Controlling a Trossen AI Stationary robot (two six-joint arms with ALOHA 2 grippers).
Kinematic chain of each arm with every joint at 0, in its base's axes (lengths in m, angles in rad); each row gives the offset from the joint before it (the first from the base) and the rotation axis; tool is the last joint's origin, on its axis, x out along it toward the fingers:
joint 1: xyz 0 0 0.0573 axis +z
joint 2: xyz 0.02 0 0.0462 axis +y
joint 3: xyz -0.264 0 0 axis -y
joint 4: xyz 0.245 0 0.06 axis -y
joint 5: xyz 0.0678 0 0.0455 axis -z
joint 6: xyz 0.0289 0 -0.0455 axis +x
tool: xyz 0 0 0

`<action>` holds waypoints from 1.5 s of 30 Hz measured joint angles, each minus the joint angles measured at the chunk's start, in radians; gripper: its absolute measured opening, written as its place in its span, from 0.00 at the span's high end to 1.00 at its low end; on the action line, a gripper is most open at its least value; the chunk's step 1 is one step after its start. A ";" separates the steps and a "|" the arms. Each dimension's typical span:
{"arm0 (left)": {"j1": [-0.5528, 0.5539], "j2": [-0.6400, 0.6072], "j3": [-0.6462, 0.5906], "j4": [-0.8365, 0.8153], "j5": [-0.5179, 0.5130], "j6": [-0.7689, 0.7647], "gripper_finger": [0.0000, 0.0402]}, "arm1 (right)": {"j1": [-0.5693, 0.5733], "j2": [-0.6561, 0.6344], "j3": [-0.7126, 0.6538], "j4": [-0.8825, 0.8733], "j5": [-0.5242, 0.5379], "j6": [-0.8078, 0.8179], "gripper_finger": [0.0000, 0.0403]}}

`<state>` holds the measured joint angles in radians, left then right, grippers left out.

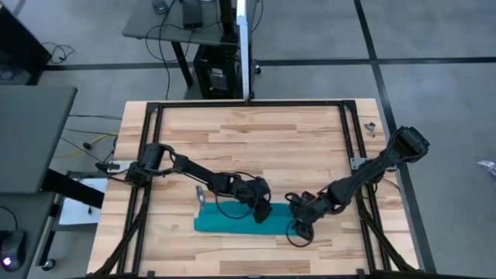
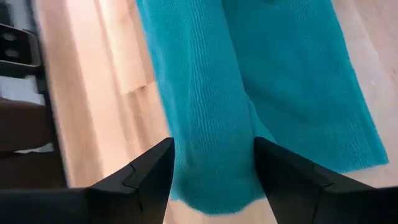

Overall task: Roll towel
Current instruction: Roll the blue towel

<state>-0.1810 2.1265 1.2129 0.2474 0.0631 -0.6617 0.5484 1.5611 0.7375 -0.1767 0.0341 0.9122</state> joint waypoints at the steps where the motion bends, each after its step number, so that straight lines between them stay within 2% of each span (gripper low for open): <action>1: 0.000 0.000 0.000 0.000 0.000 0.000 0.76 | 0.000 0.022 0.000 0.021 0.000 -0.001 0.48; 5: 0.004 0.000 0.000 -0.007 0.003 -0.002 0.76 | 0.000 0.083 0.005 0.099 -0.016 0.005 0.50; 7: 0.004 0.000 0.000 -0.008 0.003 -0.002 0.76 | 0.005 0.093 0.010 0.107 -0.022 0.017 0.54; 14: 0.005 0.000 -0.001 -0.010 0.003 -0.006 0.76 | 0.033 0.095 0.015 0.118 -0.074 0.023 0.92; 16: 0.007 0.000 -0.001 -0.010 0.002 -0.006 0.76 | 0.038 0.095 0.015 0.129 -0.087 0.027 0.96; 21: 0.013 0.000 -0.001 -0.018 -0.006 -0.008 0.76 | 0.039 0.081 0.015 0.142 -0.106 0.078 0.91; 26: 0.021 0.000 -0.001 -0.027 -0.031 -0.019 0.76 | 0.055 0.080 0.015 0.197 -0.116 0.105 0.96; 30: 0.017 0.001 -0.002 -0.014 -0.023 -0.019 0.76 | 0.042 0.080 0.015 0.158 -0.116 0.104 0.95; 38: 0.007 0.001 -0.002 -0.020 -0.026 -0.006 0.76 | 0.028 0.080 0.015 0.142 -0.120 0.115 0.82; 45: 0.007 0.002 -0.002 -0.012 0.018 -0.005 0.76 | -0.003 0.025 0.015 0.033 -0.149 0.135 0.72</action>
<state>-0.1741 2.1288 1.2106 0.2356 0.0807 -0.6663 0.5459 1.5864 0.7528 -0.1433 -0.1154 1.0469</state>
